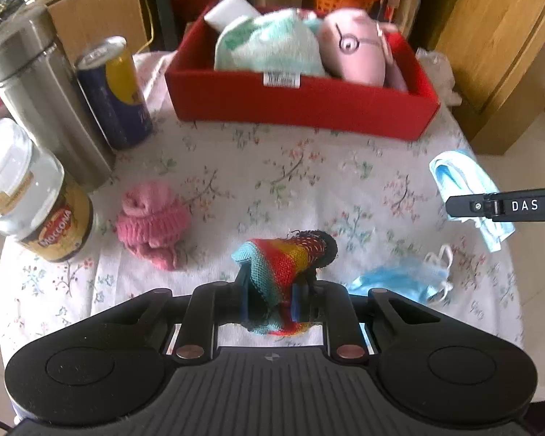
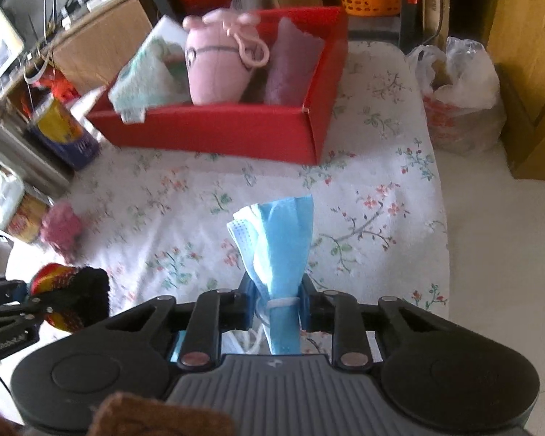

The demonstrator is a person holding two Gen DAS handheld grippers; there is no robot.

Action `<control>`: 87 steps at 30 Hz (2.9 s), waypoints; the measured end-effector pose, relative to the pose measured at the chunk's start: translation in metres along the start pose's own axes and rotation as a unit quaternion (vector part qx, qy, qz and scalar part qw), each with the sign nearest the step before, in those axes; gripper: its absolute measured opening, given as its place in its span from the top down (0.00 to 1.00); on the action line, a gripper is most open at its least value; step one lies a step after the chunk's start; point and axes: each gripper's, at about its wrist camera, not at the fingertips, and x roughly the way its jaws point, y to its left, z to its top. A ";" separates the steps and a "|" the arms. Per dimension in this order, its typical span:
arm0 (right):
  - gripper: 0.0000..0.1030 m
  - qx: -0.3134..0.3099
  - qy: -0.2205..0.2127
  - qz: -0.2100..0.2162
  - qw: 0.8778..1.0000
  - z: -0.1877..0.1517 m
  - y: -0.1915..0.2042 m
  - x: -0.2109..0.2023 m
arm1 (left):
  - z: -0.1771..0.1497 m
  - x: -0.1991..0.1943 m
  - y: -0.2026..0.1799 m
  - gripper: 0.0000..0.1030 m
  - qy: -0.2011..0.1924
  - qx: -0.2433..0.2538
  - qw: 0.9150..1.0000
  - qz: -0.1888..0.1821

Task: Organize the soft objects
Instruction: 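Carry the striped sock and blue mask with both grippers toward the red box, then lower the sock and mask into the box and open both grippers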

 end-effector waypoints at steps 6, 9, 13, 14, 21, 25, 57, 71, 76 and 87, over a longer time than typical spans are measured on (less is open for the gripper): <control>1.00 0.012 -0.040 0.032 0.999 0.011 0.010 -0.020 | 0.011 -0.017 -0.006 0.82 -0.040 0.003 0.999 0.006; 1.00 0.013 -0.058 0.048 0.997 0.016 0.016 -0.030 | 0.017 -0.023 -0.010 0.82 -0.058 0.009 0.998 0.013; 1.00 0.015 -0.076 0.059 0.995 0.021 0.021 -0.038 | 0.019 -0.026 -0.013 0.81 -0.069 0.012 0.997 0.016; 1.00 0.017 -0.079 0.060 0.995 0.021 0.021 -0.039 | 0.020 -0.027 -0.015 0.81 -0.072 0.015 0.997 0.020; 1.00 0.021 -0.095 0.064 0.993 0.023 0.023 -0.045 | 0.025 -0.036 -0.022 0.81 -0.100 0.024 0.994 0.031; 1.00 0.020 -0.101 0.067 0.992 0.024 0.025 -0.046 | 0.028 -0.038 -0.027 0.81 -0.112 0.029 0.993 0.040; 1.00 0.041 -0.144 0.076 0.986 0.053 0.028 -0.054 | 0.078 -0.043 -0.026 0.81 -0.161 -0.003 0.986 0.040; 1.00 0.061 -0.177 0.070 0.980 0.088 0.024 -0.054 | 0.121 -0.043 -0.010 0.80 -0.193 -0.044 0.980 0.036; 1.00 0.071 -0.181 0.069 0.979 0.101 0.021 -0.048 | 0.131 -0.037 -0.011 0.80 -0.195 -0.045 0.979 0.038; 1.00 0.058 -0.197 0.057 0.977 0.123 0.023 -0.038 | 0.151 -0.023 -0.017 0.79 -0.199 -0.042 0.978 0.047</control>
